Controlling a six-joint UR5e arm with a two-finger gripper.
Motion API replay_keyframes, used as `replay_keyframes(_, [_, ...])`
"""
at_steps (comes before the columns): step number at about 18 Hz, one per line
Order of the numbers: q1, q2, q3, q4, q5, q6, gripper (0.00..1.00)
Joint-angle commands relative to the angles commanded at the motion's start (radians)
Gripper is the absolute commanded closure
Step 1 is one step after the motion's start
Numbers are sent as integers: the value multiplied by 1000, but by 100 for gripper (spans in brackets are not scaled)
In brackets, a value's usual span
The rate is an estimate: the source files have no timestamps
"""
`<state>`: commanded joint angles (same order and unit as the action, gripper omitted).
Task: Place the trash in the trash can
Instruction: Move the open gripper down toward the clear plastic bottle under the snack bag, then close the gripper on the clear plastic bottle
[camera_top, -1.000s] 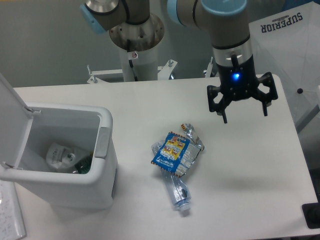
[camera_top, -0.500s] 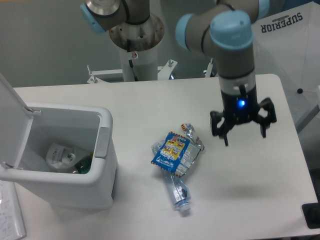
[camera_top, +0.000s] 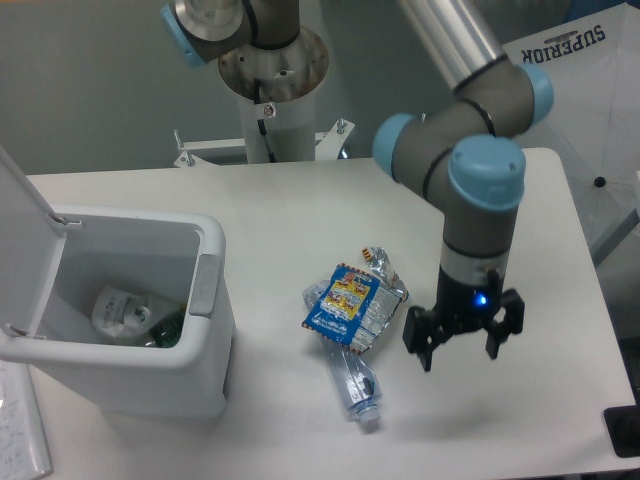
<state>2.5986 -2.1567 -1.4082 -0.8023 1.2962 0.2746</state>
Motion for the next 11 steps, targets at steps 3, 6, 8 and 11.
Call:
replay_keyframes(3, [-26,-15,-5,0,2,-11,0])
replay_keyframes(6, [-54,-48,-12,18,43,1,0])
replay_keyframes(8, [-72,-51,-14,37,83,-2,0])
replay_keyframes(11, [-89,-51,-31,37,84,-9,0])
